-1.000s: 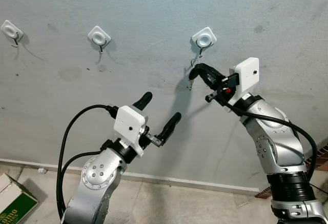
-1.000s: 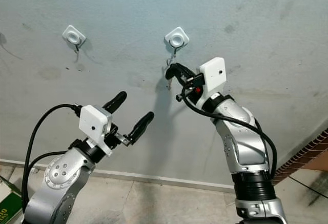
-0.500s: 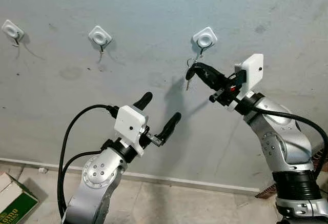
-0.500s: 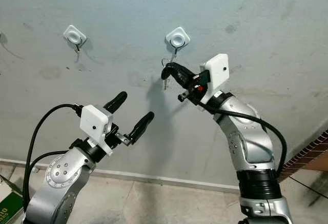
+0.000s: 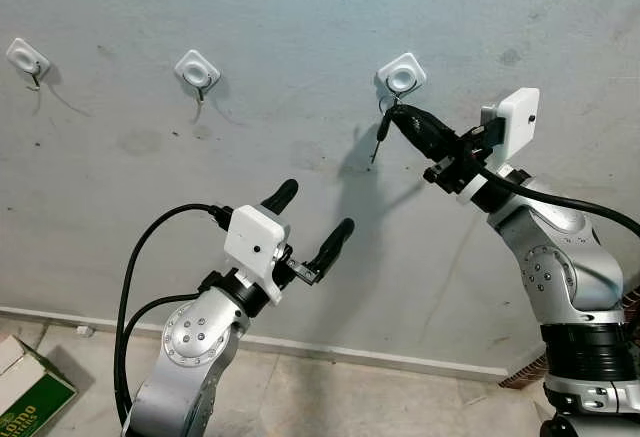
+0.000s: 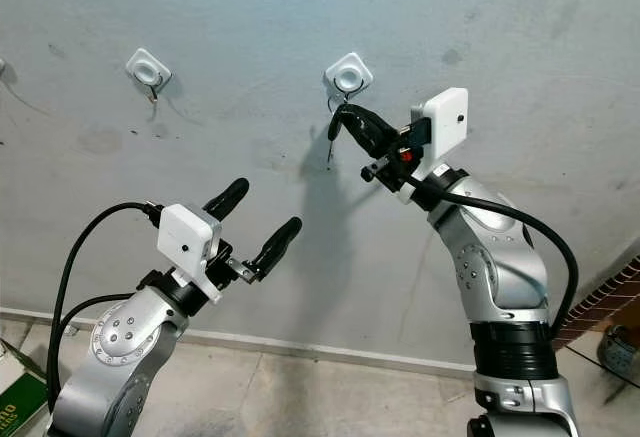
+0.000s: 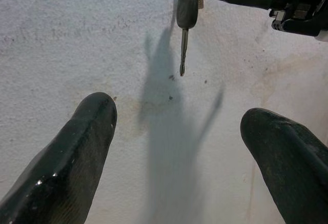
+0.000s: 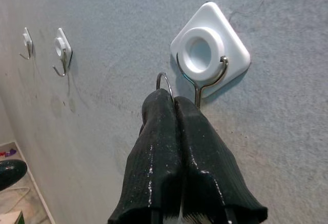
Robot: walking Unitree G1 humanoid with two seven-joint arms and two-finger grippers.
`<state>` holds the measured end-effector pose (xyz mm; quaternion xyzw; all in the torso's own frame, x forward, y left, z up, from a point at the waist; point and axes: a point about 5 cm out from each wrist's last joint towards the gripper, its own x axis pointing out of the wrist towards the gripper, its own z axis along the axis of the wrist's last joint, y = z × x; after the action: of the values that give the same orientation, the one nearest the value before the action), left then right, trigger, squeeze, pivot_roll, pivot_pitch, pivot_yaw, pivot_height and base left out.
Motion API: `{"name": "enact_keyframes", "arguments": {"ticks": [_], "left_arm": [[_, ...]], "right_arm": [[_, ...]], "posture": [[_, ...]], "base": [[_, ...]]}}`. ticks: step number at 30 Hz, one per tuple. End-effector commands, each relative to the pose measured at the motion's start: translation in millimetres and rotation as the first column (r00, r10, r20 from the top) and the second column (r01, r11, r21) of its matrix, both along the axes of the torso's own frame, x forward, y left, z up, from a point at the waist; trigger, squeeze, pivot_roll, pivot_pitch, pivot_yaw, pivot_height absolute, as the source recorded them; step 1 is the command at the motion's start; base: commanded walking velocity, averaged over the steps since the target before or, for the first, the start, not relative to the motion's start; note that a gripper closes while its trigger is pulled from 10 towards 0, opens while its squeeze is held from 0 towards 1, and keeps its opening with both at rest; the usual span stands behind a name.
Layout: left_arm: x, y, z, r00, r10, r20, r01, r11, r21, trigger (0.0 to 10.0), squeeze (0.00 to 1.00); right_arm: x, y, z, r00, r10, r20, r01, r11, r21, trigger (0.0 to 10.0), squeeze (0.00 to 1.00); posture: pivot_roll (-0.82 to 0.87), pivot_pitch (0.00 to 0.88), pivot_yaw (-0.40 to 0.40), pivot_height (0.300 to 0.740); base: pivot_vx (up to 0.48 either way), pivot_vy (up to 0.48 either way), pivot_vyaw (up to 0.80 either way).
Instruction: Hang keys on a hook
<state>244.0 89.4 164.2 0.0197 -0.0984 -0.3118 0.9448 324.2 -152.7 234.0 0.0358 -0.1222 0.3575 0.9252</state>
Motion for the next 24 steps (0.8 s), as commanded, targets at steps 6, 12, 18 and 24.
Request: {"name": "enact_keyframes", "arguments": {"ticks": [6, 12, 18, 24], "left_arm": [[0.6, 0.0, -0.4, 1.000, -0.004, 0.004, 0.004, 1.000, 0.014, 10.0, 0.00], [0.5, -0.7, -0.5, 1.000, -0.007, 0.004, 0.007, 1.000, 0.015, 10.0, 0.00], [0.5, -1.0, -0.5, 1.000, -0.008, 0.003, 0.008, 1.000, 0.015, 10.0, 0.00], [0.4, -1.4, -0.7, 1.000, -0.006, 0.001, 0.006, 1.000, 0.012, 10.0, 0.00]], "right_arm": [[0.4, -7.7, -0.8, 0.999, -0.029, -0.019, 0.030, 0.999, 0.032, 10.0, 0.00], [-0.1, -8.4, -5.4, 0.999, -0.031, -0.042, 0.032, 0.998, 0.045, 10.0, 0.00], [0.7, -12.3, -8.0, 0.997, -0.044, -0.064, 0.048, 0.996, 0.071, 10.0, 0.00], [0.5, -14.4, -10.4, 0.996, -0.048, -0.078, 0.054, 0.995, 0.078, 10.0, 0.00]], "posture": [[-0.01, 0.052, 0.036, 0.740], [-0.01, 0.052, 0.038, 0.740], [-0.01, 0.055, 0.037, 0.740], [-0.01, 0.056, 0.036, 0.740]], "base": [[0.000, 0.000, 0.00], [0.000, 0.000, 0.00], [0.000, 0.000, 0.00], [0.000, 0.000, 0.00]]}}
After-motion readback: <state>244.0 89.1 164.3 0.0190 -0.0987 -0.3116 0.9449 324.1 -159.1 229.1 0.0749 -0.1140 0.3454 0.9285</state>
